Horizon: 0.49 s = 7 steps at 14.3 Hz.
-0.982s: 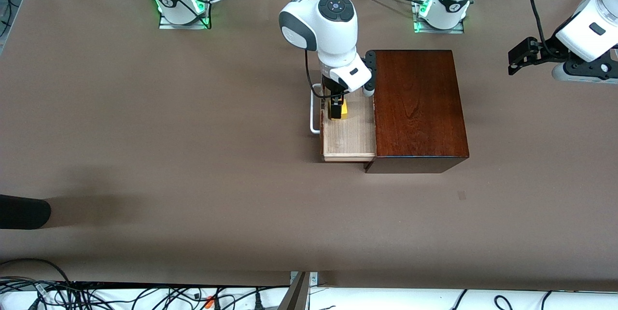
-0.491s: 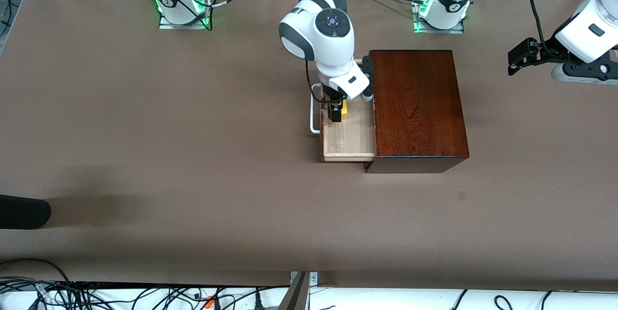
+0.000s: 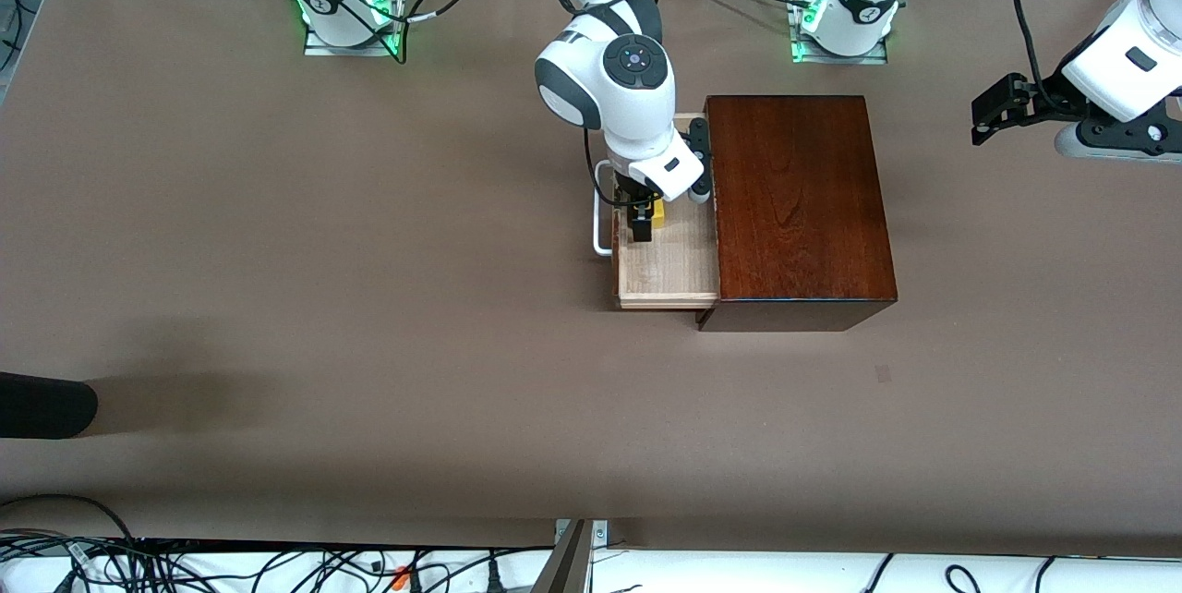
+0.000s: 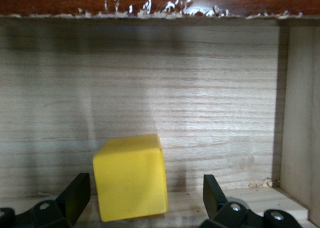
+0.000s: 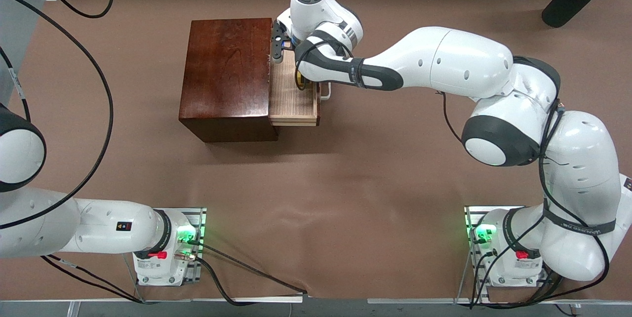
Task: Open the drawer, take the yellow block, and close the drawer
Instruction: 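Close the right gripper on the yellow cube and lift it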
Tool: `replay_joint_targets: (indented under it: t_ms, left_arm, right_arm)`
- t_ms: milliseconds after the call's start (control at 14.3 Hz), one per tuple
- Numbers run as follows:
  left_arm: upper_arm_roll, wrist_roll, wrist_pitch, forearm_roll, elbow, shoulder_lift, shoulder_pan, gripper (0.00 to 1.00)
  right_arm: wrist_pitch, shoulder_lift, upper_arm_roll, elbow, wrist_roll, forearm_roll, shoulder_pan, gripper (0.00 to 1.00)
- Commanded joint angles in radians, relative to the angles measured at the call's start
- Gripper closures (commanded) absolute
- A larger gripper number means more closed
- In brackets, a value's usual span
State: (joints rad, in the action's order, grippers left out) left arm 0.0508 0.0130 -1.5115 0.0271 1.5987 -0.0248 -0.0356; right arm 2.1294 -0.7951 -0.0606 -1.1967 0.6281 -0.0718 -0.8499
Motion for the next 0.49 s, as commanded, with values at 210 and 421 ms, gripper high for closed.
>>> replay_joint_targets:
  t_ms: [210,421]
  left_arm:
    - [0.0,-0.008,0.004,0.007,-0.008,0.0,-0.003,0.0]
    - [0.0,-0.008,0.004,0.007,-0.008,-0.001,-0.004,0.0]
  right_arm:
    - [-0.003,-0.021,-0.002,0.035,0.015,0.021,-0.006,0.22]
    - [-0.003,-0.02,-0.002,0.035,0.012,0.023,-0.006,0.58]
